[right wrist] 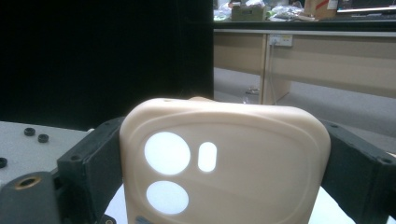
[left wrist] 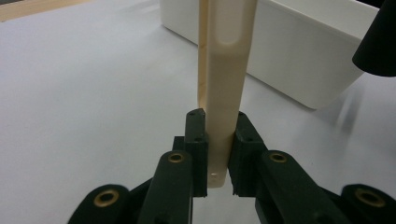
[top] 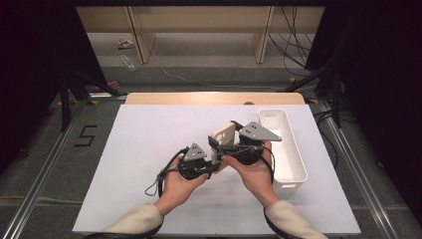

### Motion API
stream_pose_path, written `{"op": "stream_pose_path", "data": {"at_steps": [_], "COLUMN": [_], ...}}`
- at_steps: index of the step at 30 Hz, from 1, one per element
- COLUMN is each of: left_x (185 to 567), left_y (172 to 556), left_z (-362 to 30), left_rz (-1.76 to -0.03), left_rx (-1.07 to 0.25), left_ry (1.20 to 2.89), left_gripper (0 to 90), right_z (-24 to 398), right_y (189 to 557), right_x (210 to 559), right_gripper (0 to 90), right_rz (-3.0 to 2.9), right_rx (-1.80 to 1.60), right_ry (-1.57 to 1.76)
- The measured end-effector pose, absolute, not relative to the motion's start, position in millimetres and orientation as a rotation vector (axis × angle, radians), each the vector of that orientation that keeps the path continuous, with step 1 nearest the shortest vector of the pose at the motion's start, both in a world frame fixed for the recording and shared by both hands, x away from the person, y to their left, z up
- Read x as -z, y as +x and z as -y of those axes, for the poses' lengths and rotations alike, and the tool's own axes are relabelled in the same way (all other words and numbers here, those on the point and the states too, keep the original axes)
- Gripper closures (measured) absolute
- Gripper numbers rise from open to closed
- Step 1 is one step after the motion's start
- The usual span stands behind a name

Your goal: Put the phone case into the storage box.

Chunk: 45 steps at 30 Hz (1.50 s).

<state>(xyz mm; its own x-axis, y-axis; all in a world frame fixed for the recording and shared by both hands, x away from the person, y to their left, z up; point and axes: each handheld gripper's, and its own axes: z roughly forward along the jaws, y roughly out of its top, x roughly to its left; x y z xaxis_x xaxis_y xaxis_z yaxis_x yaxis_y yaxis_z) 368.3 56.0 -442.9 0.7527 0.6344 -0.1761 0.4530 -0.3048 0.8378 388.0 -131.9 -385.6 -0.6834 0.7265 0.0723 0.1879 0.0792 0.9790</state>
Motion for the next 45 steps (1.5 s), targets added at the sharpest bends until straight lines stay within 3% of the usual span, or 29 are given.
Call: {"op": "stream_pose_path", "data": {"at_steps": [31,35,42,45], "left_x": [438.6,436.6,434.9,434.4], "left_y": [369.3,369.9,369.4,368.4], "left_z": [-58.6,-59.5,-62.0,-65.0], "left_rz": [-0.769,-0.702,-0.694,-0.689], "left_rx": [-0.251,-0.285,-0.312,-0.327], "left_ry": [1.960,1.981,2.028,2.043], "left_gripper": [76.5,60.6,17.3,4.7], "right_z": [130.8,131.6,133.1,133.3], "right_y": [383.1,381.8,381.2,381.1], "right_x": [379.0,376.9,374.8,374.6], "right_gripper": [11.9,12.0,12.0,11.9], "right_rz": [-1.898,-1.883,-1.872,-1.870], "right_rx": [-1.618,-1.617,-1.618,-1.618], "right_ry": [0.909,0.906,0.905,0.907]}}
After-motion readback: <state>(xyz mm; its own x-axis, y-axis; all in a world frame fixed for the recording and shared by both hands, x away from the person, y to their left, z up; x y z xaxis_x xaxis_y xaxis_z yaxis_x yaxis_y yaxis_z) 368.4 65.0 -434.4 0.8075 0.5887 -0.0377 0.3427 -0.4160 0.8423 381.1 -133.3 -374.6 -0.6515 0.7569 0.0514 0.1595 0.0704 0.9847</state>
